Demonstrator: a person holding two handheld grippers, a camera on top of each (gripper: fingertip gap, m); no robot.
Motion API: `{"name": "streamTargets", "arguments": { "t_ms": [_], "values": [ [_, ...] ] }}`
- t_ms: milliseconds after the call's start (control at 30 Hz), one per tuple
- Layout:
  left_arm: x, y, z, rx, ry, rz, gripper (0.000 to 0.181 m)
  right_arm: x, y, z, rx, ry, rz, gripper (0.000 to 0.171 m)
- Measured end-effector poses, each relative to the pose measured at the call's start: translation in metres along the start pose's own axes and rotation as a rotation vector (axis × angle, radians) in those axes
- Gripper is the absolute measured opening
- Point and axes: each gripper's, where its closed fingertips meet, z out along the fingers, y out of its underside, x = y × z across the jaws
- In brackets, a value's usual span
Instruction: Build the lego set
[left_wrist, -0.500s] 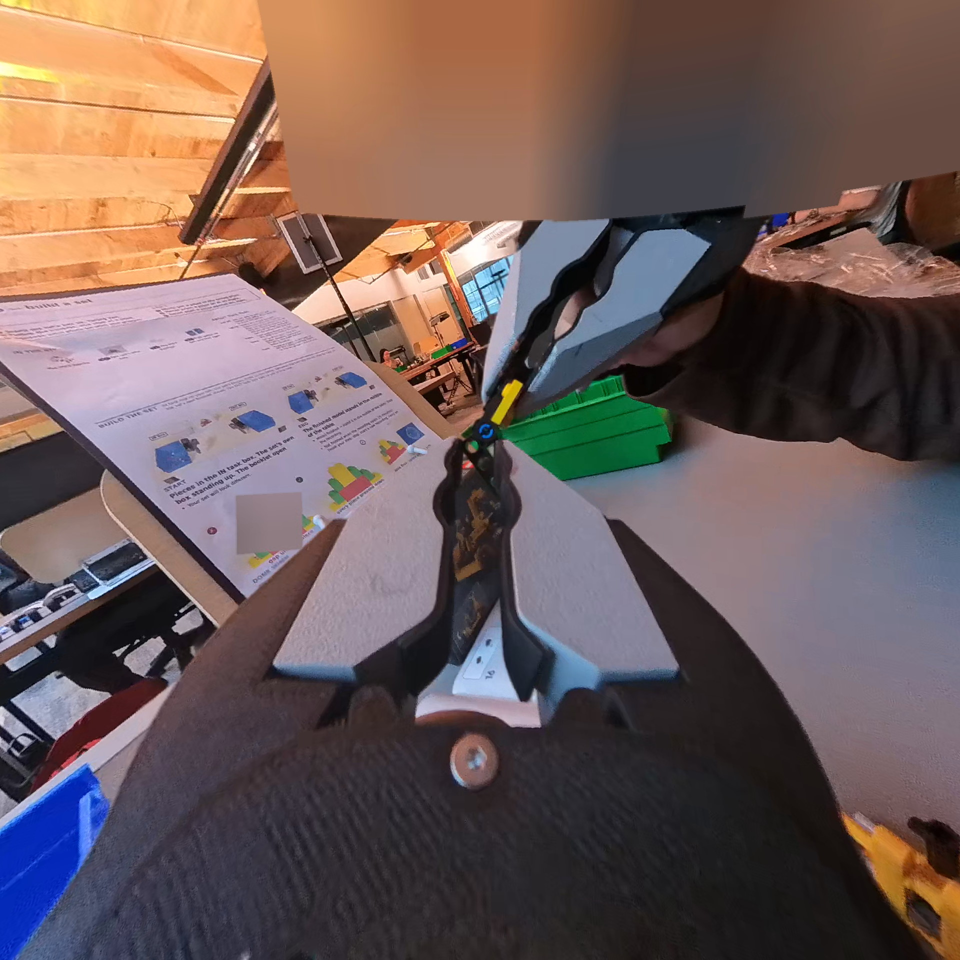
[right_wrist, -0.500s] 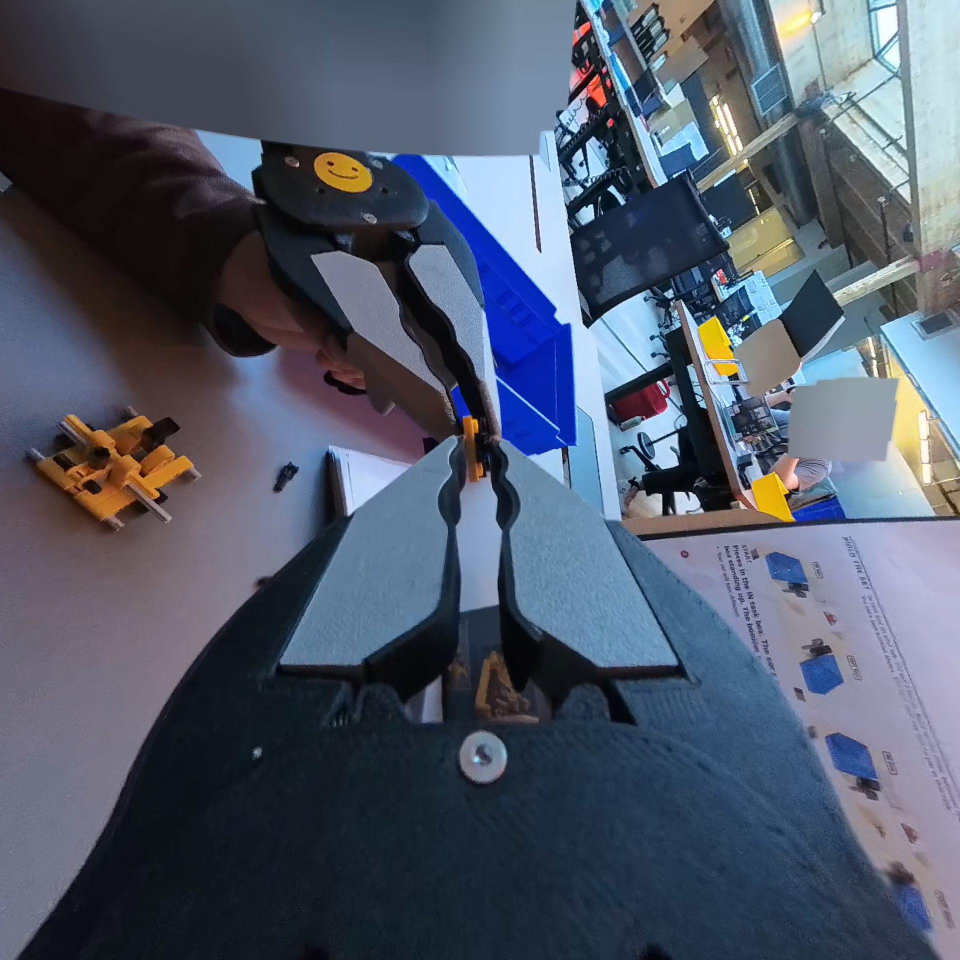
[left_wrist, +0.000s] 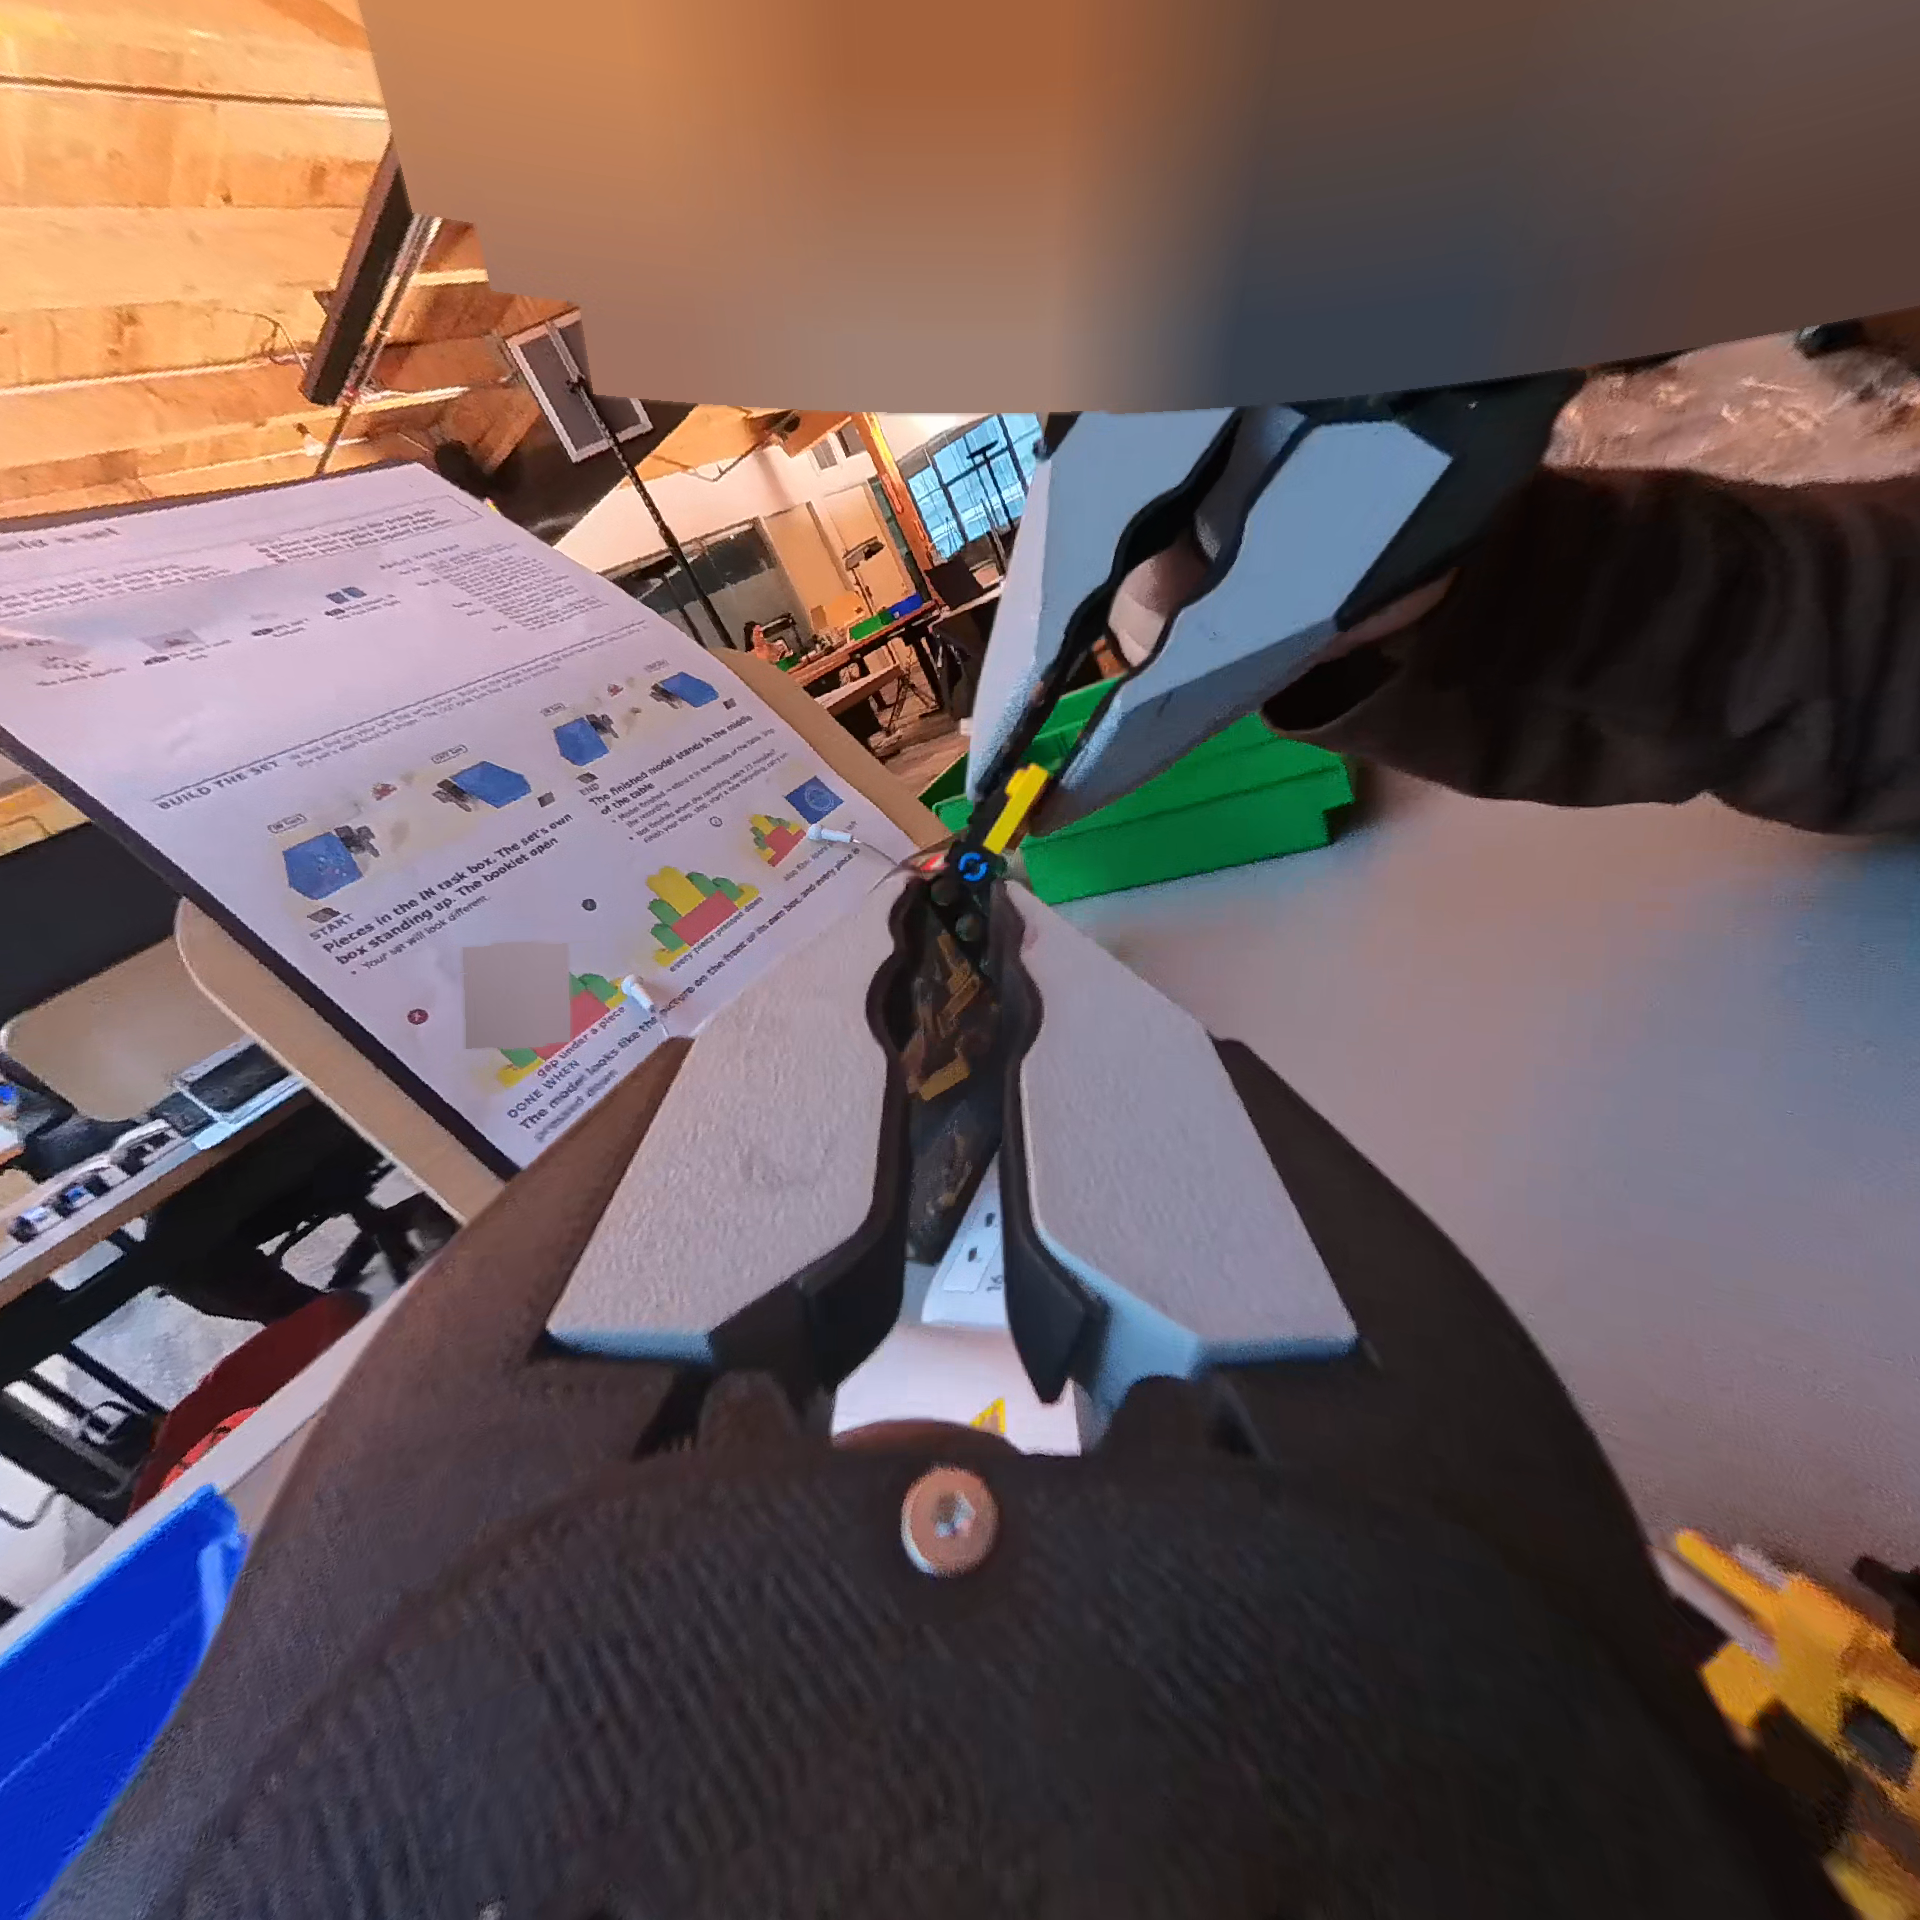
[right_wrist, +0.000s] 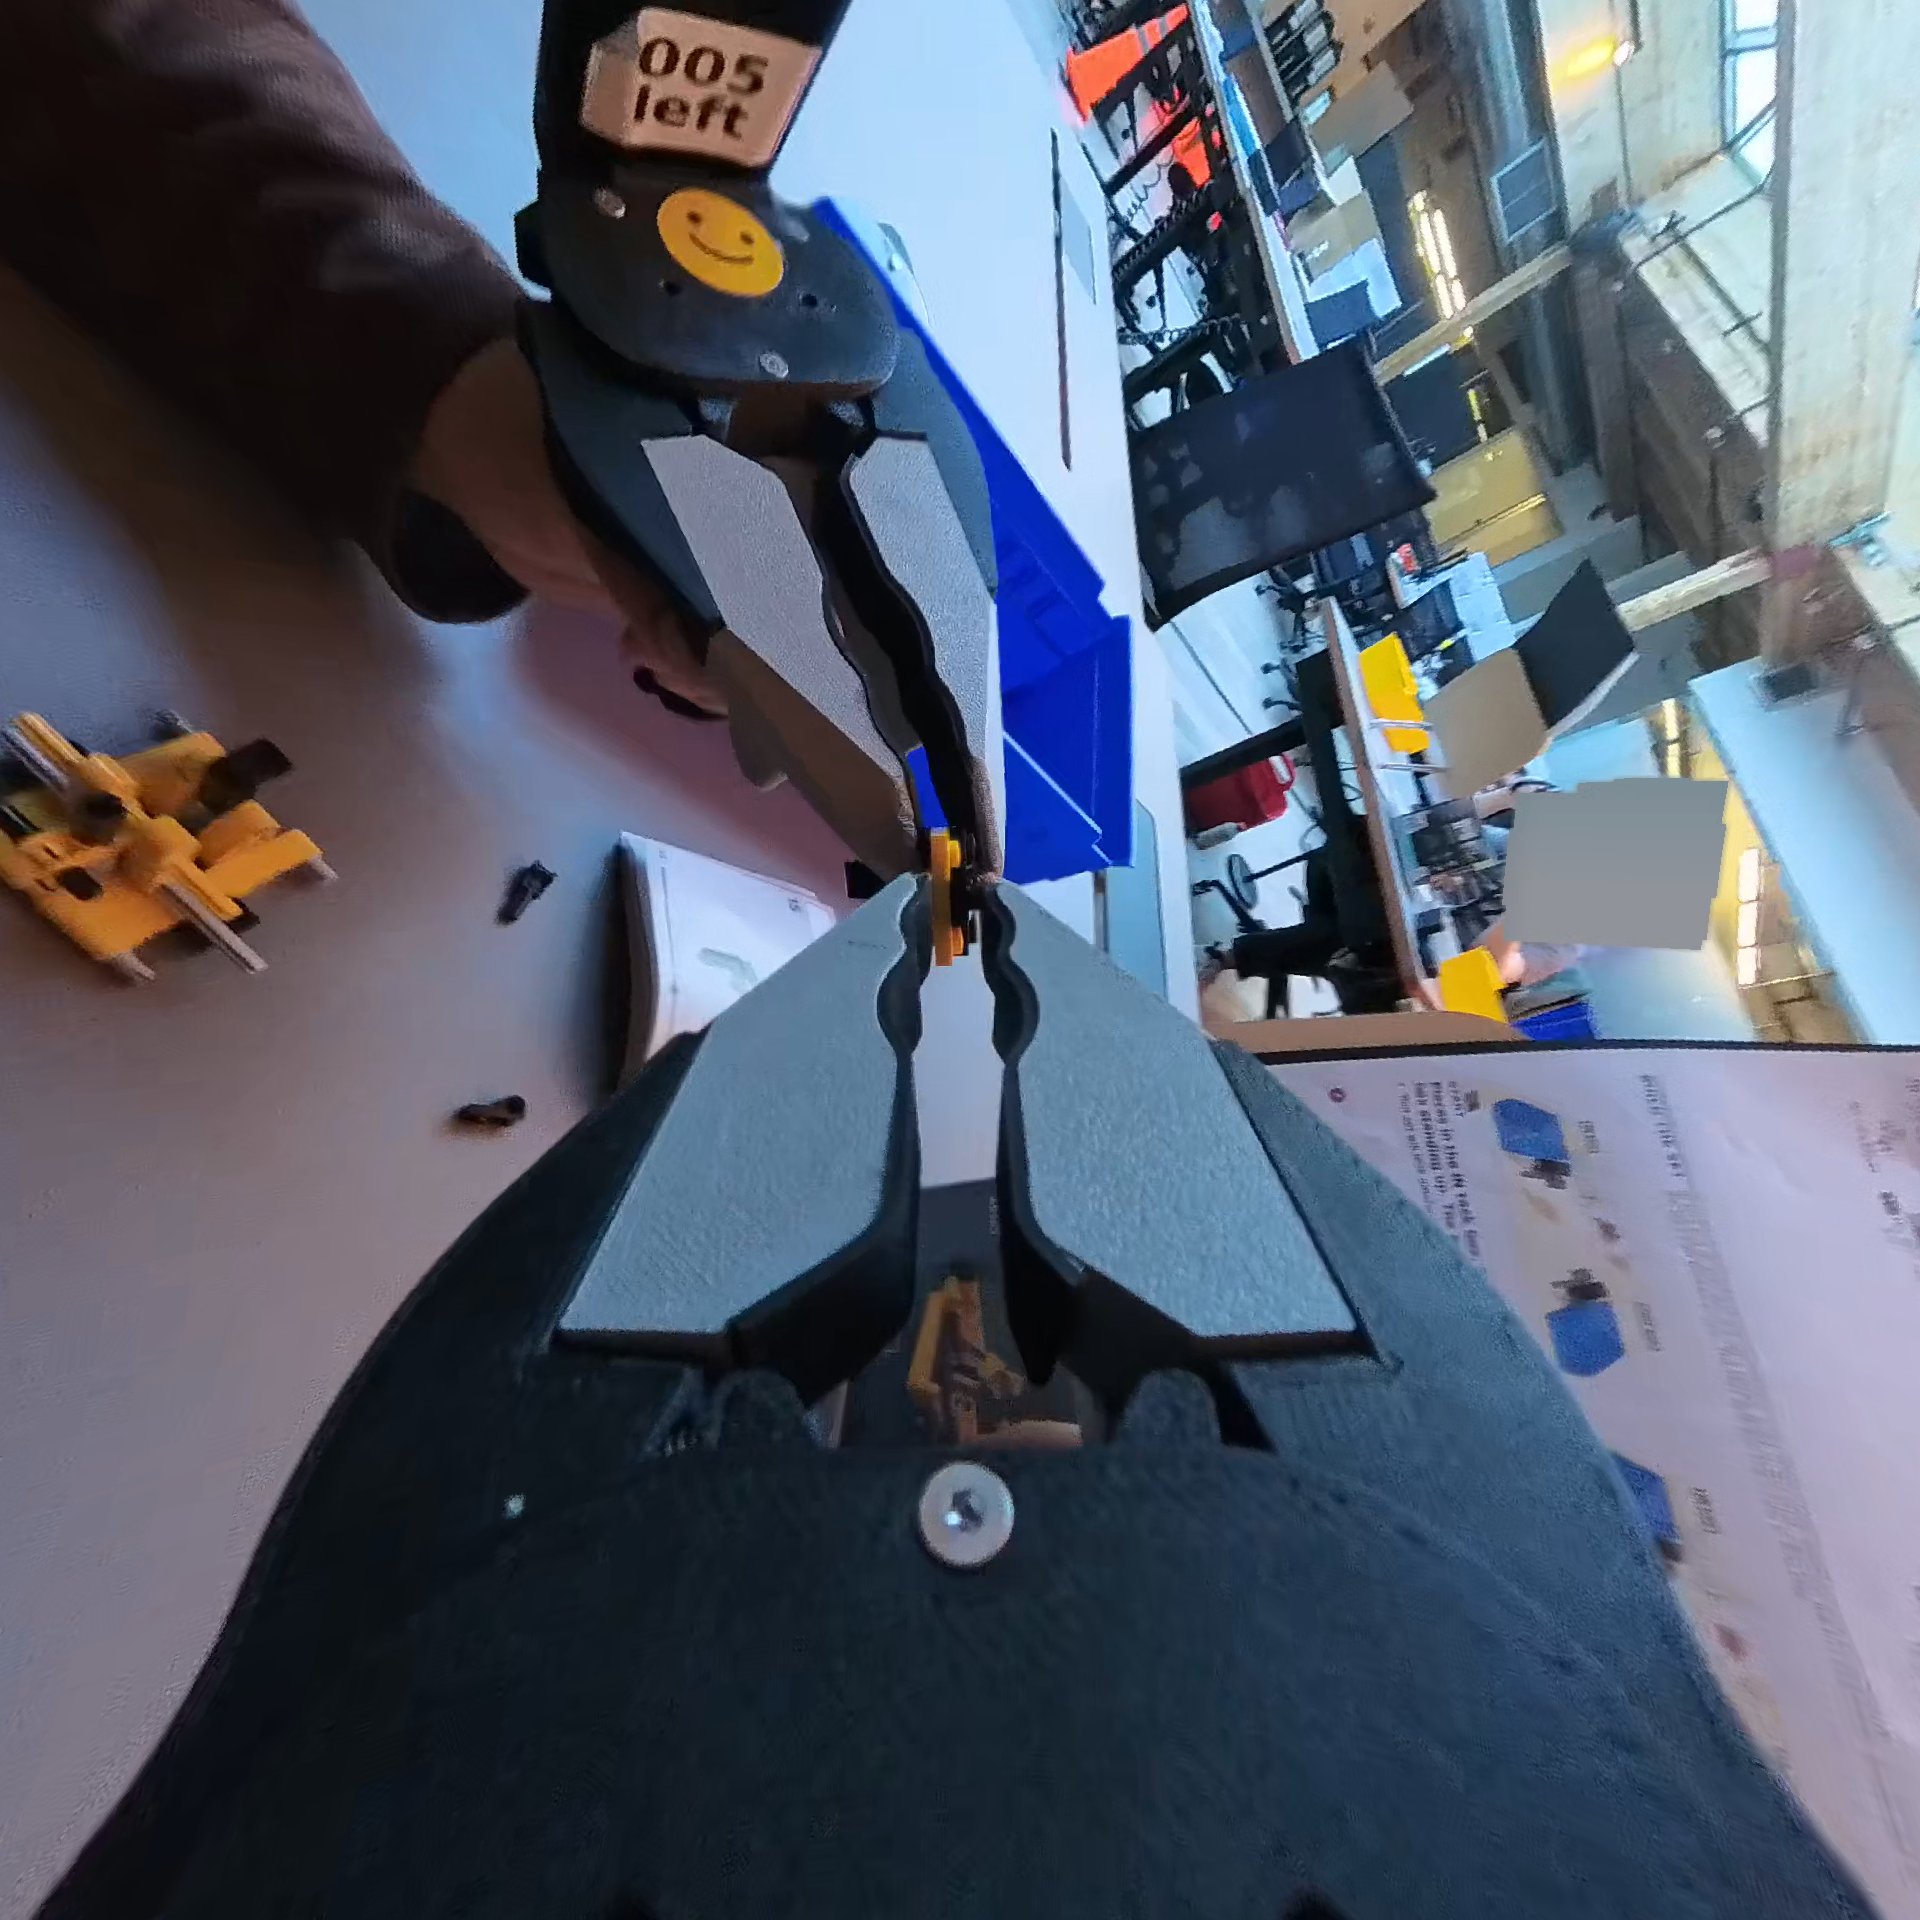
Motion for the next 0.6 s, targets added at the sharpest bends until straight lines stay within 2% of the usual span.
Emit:
{"name": "streamTargets", "arguments": {
  "t_ms": [433,600],
  "values": [
    [0.006,0.000,-0.005,0.002,0.041,0.156,0.009,-0.008,-0.001,0.004,-0.048,0.036,-0.129,0.007],
    [0.010,0.000,-0.004,-0.002,0.036,0.172,0.009,-0.011,0.000,0.003,-0.027,-0.017,-0.061,0.005]
  ]
}}
